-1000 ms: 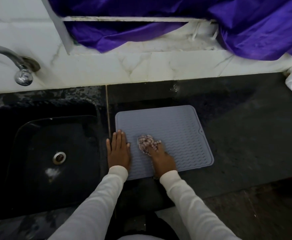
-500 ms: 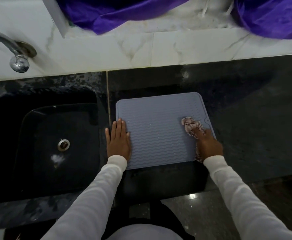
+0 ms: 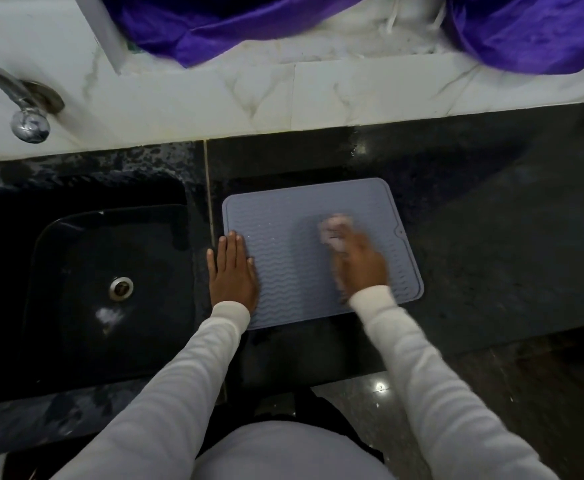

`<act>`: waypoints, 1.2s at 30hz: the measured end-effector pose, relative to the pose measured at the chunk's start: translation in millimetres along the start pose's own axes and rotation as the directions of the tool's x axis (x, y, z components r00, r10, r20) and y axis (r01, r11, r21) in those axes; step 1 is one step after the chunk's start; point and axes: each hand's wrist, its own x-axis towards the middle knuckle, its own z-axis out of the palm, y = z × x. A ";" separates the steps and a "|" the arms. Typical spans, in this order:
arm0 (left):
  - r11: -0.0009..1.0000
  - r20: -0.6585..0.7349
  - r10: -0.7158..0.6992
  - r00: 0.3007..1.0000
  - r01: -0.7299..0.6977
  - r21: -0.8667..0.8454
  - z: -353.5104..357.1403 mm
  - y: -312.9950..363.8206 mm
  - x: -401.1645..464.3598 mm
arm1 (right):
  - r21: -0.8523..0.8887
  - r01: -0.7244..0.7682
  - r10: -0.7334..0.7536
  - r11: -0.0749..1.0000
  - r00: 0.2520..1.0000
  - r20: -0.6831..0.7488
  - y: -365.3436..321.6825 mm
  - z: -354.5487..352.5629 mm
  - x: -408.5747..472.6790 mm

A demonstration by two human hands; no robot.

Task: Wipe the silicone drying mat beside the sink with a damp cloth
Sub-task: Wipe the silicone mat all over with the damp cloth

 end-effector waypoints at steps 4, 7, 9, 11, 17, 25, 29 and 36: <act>1.000 0.005 -0.006 1.000 0.006 0.018 1.6 -1.0 -0.2 | -0.118 0.119 -0.098 0.986 0.981 0.170 -88.4 71.2 -16.6; 0.999 -0.004 -0.004 1.000 0.004 0.033 1.9 -1.9 -0.8 | -0.250 0.193 -0.129 0.949 0.959 0.251 -86.7 84.9 -28.0; 1.000 -0.018 -0.005 1.000 0.005 0.002 0.7 -1.9 -0.7 | -0.226 0.247 -0.202 0.942 0.958 0.204 -56.5 70.2 -22.8; 1.000 -0.020 0.003 1.000 -0.003 -0.011 0.5 -1.8 -1.2 | -0.237 0.275 -0.247 0.932 0.959 0.141 -20.5 53.5 -17.0; 1.000 -0.034 0.002 0.999 -0.002 0.003 -1.1 -0.6 -1.8 | -0.329 0.126 -0.057 0.936 0.976 0.211 74.8 2.6 0.7; 1.000 -0.025 -0.020 0.999 0.020 0.001 -4.3 1.7 -2.4 | -0.391 -0.163 0.234 0.906 0.962 0.141 114.5 -39.1 23.3; 0.999 -0.016 -0.030 0.999 0.030 0.019 -4.3 2.9 -2.7 | -0.256 -0.034 0.049 0.966 0.997 0.053 76.2 -34.6 28.9; 0.999 0.009 -0.021 1.000 0.021 0.045 -3.9 2.4 -2.4 | 0.006 0.219 -0.214 0.976 0.947 0.239 -96.0 47.8 5.6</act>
